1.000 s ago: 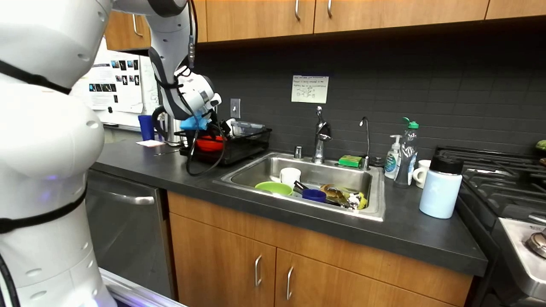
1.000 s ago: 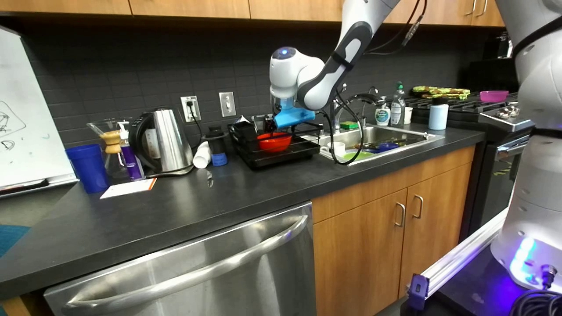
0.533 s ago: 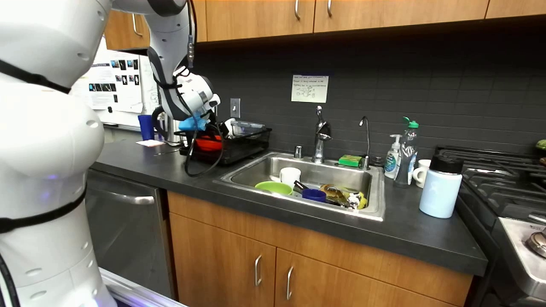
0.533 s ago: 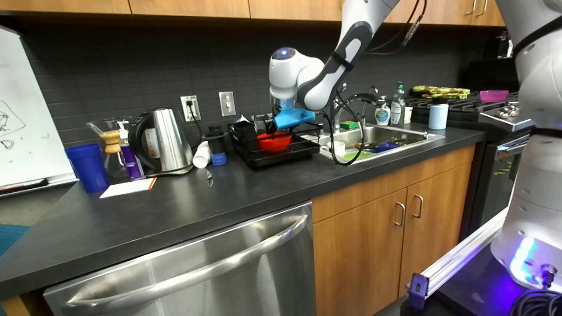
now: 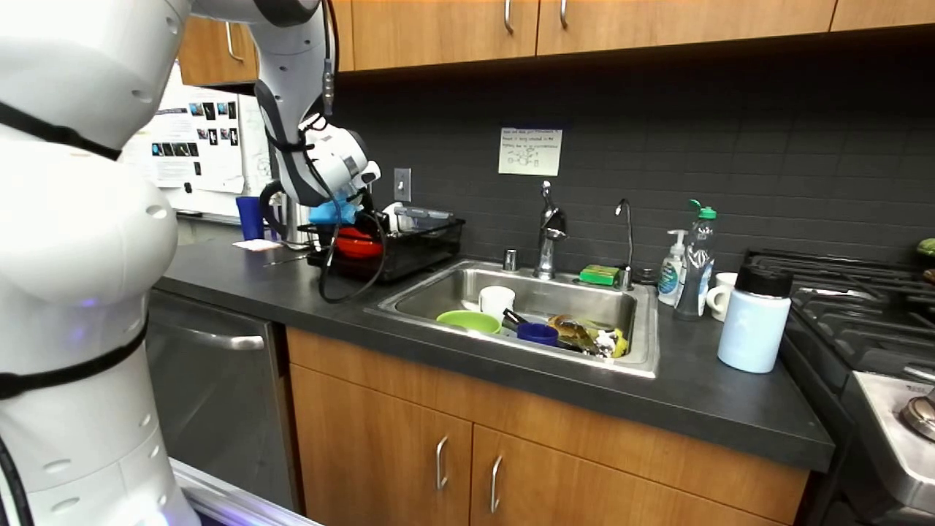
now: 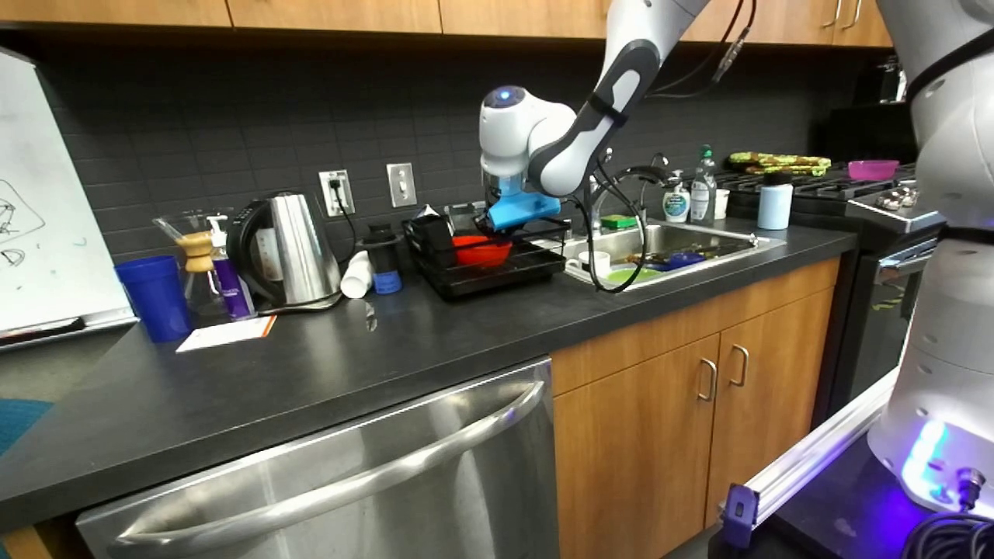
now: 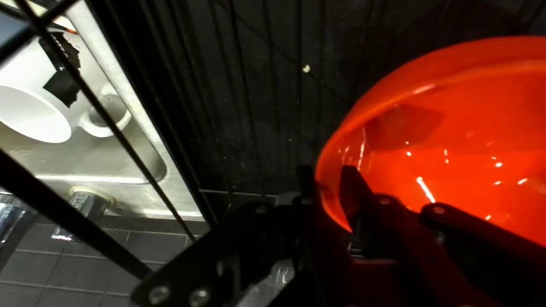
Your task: Put the orange bowl in the black drying rack on the right, remove the orange bowl from the drying rack and put it on the counter again
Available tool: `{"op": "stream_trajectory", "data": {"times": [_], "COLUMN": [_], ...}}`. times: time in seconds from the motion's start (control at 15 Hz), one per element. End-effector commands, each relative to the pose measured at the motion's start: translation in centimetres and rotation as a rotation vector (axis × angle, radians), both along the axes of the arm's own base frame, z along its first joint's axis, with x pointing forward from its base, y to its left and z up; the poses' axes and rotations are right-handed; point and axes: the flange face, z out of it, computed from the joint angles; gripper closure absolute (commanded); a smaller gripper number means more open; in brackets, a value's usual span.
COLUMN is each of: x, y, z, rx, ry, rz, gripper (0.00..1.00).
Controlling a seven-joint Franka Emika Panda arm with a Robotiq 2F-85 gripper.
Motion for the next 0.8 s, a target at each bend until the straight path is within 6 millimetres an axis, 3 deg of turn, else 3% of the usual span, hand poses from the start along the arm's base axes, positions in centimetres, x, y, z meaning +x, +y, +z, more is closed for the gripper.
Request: {"op": "stream_trajectory", "data": {"times": [0.0, 0.53, 0.73], "x": [-0.2, -0.6, -1.8], "y": [0.4, 0.7, 1.7], "z": [0.2, 0.9, 3.2], "rx": [0.009, 0.028, 0.060], "ry": [-0.005, -0.011, -0.030], "rz": [0.003, 0.003, 0.035], "gripper": [1.00, 0.98, 0.98]}}
